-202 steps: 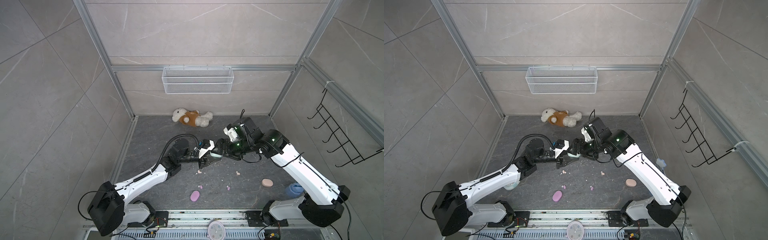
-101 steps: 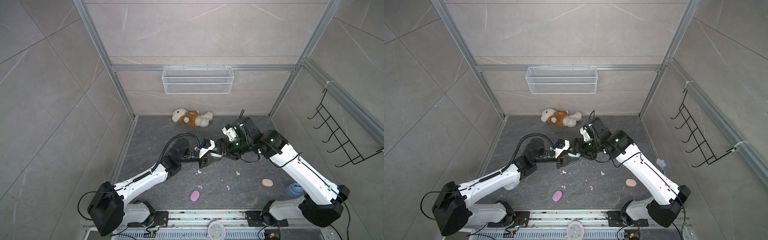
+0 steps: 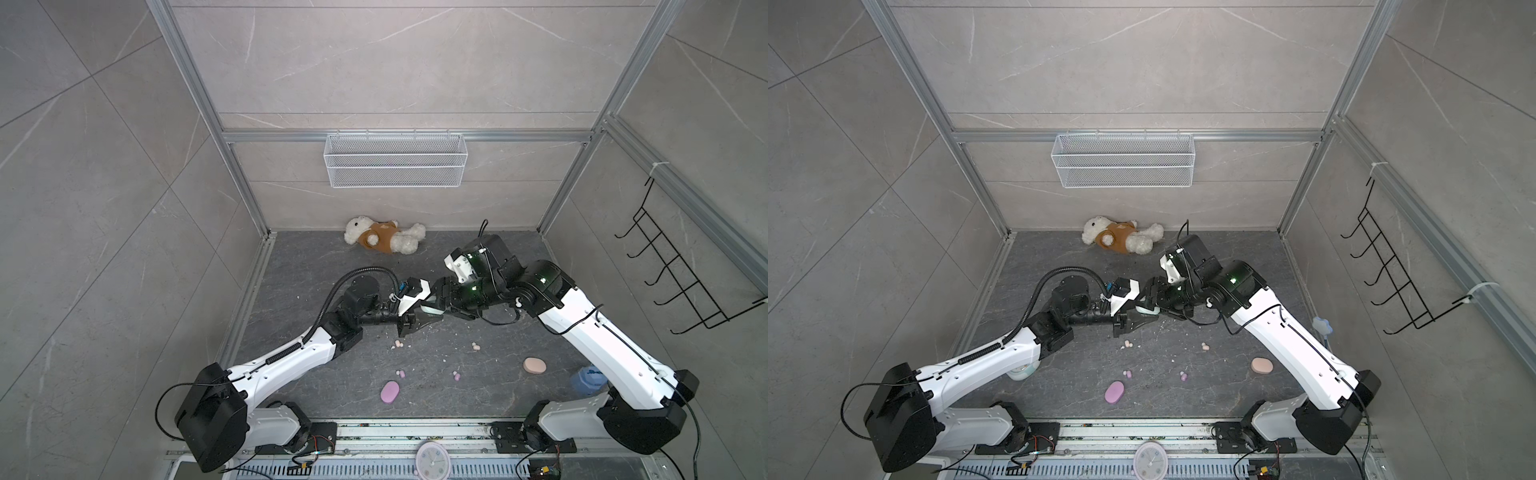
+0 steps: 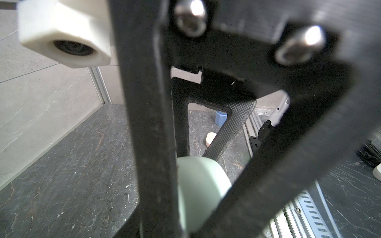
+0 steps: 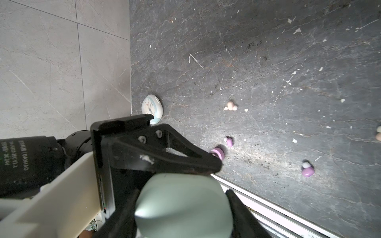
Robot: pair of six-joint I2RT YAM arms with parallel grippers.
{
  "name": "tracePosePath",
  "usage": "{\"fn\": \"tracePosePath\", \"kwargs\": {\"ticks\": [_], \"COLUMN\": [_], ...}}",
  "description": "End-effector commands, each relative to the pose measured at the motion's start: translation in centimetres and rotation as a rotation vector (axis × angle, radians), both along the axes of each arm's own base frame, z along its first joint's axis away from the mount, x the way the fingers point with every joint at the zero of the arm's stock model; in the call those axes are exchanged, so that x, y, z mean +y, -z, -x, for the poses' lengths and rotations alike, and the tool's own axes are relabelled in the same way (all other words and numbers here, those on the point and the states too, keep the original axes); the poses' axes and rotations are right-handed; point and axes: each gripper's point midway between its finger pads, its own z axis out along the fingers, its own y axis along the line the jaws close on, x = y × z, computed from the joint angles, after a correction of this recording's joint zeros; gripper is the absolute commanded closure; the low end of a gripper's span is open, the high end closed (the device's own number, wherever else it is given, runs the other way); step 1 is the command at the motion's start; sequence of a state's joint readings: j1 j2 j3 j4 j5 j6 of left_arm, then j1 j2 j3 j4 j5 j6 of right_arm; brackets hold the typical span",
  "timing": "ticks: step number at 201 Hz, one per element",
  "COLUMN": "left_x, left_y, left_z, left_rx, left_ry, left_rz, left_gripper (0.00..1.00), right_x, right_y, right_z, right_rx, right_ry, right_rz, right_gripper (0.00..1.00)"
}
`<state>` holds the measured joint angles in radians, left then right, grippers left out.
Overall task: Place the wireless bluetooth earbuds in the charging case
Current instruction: 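Grasp the closed case with the right gripper while the left gripper releases it, then carry the case with the right gripper and set it beside the peach case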
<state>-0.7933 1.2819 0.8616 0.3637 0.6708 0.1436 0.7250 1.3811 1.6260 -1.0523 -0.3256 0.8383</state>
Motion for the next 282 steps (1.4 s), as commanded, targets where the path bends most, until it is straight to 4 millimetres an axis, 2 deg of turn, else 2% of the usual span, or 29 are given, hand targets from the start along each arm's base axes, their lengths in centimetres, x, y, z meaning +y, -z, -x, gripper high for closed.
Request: {"fn": "tracePosePath", "kwargs": {"ticks": [1, 31, 53, 84, 99, 130, 156, 187, 226, 239, 282], "left_x": [-0.4, -0.4, -0.3, 0.6, 1.3, 3.0, 4.3, 5.3, 5.6, 5.5, 5.6], "left_y": [-3.1, -3.0, -2.7, -1.4, -0.3, 1.8, 2.5, 2.5, 2.6, 2.7, 2.7], "left_z": [-0.1, -0.3, -0.4, -0.7, -0.8, -0.9, -1.0, -0.9, -1.0, -1.0, -1.2], "left_rx": [-0.085, -0.071, -0.054, -0.003, 0.034, 0.090, 0.114, 0.117, 0.114, 0.116, 0.111], "left_ry": [0.001, -0.004, -0.018, -0.080, -0.127, -0.212, -0.280, -0.316, -0.332, -0.331, -0.343], "left_rz": [0.057, 0.056, 0.054, 0.029, 0.008, -0.038, -0.059, -0.068, -0.069, -0.071, -0.070], "left_gripper": [0.69, 0.52, 0.27, 0.00, 0.00, 0.00, 0.00, 0.00, 0.00, 0.00, 0.00], "right_x": [0.4, -0.8, -2.1, -5.5, -7.6, -12.7, -16.6, -21.1, -23.9, -24.3, -25.0], "right_y": [-0.5, -0.4, 0.0, 1.7, 3.4, 9.2, 13.6, 19.1, 24.5, 25.9, 27.5], "right_z": [0.0, -0.2, -0.4, -0.9, -1.2, -1.6, -1.6, -0.3, 1.0, 1.1, 1.4], "right_rx": [-0.022, -0.044, -0.052, -0.049, -0.032, 0.041, 0.099, 0.183, 0.283, 0.306, 0.351], "right_ry": [-0.013, 0.020, 0.047, 0.115, 0.157, 0.255, 0.345, 0.422, 0.508, 0.525, 0.569], "right_rz": [-0.021, 0.017, 0.058, 0.145, 0.196, 0.322, 0.386, 0.527, 0.531, 0.524, 0.552], "right_gripper": [0.46, 0.47, 0.47, 0.47, 0.47, 0.46, 0.46, 0.47, 0.46, 0.47, 0.46]}}
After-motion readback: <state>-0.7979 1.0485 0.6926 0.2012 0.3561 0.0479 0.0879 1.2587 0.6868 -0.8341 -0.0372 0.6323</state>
